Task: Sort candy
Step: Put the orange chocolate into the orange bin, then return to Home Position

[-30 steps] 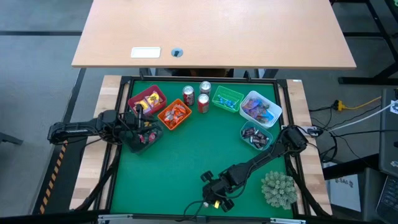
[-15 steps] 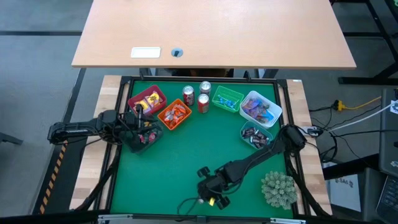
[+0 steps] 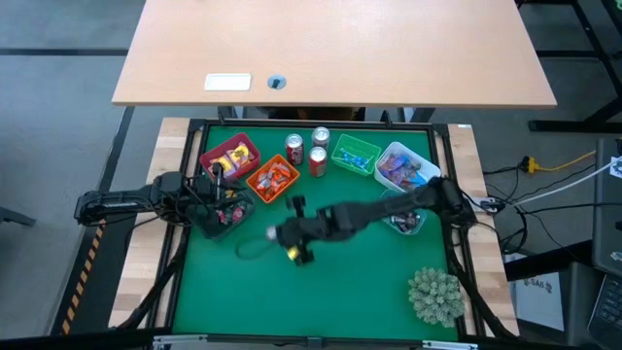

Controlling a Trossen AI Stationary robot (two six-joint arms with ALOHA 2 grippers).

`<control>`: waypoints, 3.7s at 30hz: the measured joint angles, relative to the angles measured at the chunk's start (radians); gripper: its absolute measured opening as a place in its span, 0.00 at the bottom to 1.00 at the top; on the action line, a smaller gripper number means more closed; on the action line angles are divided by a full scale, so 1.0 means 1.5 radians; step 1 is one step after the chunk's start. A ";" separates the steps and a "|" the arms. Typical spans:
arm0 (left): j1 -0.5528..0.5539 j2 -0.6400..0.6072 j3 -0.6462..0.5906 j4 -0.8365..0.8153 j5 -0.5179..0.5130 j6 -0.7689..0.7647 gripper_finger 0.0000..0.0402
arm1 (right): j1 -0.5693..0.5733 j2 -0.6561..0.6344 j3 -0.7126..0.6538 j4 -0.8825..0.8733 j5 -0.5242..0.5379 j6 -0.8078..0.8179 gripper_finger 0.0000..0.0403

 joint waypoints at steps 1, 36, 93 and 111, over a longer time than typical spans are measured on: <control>0.000 0.000 0.000 0.000 0.000 0.000 0.28 | -0.016 0.000 0.000 0.016 0.002 -0.008 0.04; 0.000 0.000 0.000 -0.001 -0.023 -0.030 0.28 | -0.263 0.077 -0.002 0.126 -0.097 -0.017 0.13; 0.000 0.000 -0.001 0.001 -0.024 -0.030 0.28 | -0.074 -0.529 -0.215 -0.514 0.049 0.270 0.00; 0.000 0.000 -0.001 0.001 -0.024 -0.030 0.28 | -0.013 -1.031 -0.829 -0.014 -0.044 0.355 0.01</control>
